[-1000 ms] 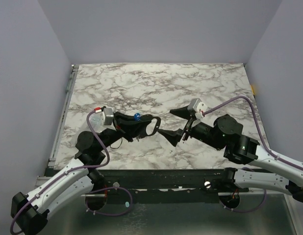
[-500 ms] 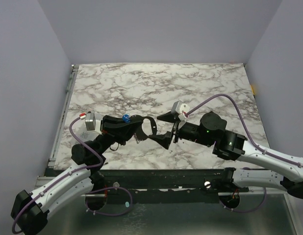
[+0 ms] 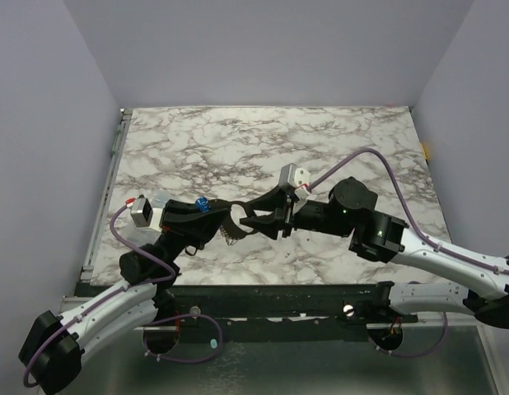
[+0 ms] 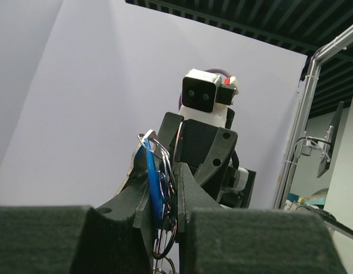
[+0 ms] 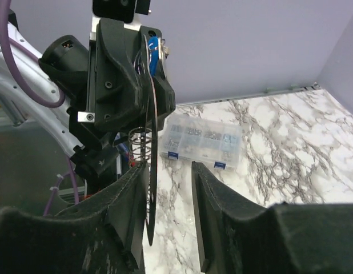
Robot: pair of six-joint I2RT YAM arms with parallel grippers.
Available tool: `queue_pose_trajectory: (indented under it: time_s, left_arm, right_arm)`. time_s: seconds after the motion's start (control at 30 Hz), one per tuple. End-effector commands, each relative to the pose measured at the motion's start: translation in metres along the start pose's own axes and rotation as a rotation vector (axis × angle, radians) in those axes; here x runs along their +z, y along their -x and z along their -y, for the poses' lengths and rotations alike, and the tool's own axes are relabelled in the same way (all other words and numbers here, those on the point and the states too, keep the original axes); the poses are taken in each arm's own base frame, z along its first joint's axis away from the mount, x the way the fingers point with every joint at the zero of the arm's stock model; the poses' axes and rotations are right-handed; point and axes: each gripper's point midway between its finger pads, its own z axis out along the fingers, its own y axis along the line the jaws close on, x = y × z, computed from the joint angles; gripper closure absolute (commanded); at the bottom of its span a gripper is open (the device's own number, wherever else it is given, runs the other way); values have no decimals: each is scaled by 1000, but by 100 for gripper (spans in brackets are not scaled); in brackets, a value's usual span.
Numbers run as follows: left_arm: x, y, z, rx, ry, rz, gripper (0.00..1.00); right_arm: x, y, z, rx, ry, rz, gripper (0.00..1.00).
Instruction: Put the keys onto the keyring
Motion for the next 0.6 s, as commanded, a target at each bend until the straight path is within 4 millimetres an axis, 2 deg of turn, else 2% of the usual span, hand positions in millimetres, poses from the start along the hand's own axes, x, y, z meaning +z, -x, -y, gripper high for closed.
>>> queue_pose_trajectory:
  time_s: [0.0,0.07,0.17,0.2,0.27,0.3,0.4,0.47,0.5,0.53,0.57]
  left_arm:
    - [-2,18,16,-11,-69,91,100]
    - [-2,18,17,-13,-74,94,100]
    - [-4,20,16,-10,-66,108,100]
    - [-5,22,14,-10,-51,119,86]
    - [-10,29,-2,-27,39,172,23]
    - [-15,33,-15,-48,111,210,4]
    - [-35,49,-57,-107,356,335,1]
    - [-50,63,-79,-175,502,440,1]
    - [-56,66,-90,-201,581,469,1]
    - [-59,67,-98,-222,647,482,1]
    - [-62,67,-103,-246,694,483,1]
  right_arm:
    - [9,18,-8,-17,60,49,56]
    - [12,17,-7,-21,63,43,63]
    - [14,17,-5,-30,57,34,93]
    - [13,18,-2,-31,40,28,99]
    - [10,15,8,-35,-17,-12,99]
    - [8,13,16,-38,-62,-42,99]
    - [-6,-6,51,-42,-254,-229,99]
    - [-23,-44,70,-38,-358,-486,99]
    - [-34,-54,79,-30,-419,-597,99]
    - [-47,-78,83,-17,-462,-725,99]
    - [-56,-93,82,-1,-465,-813,99]
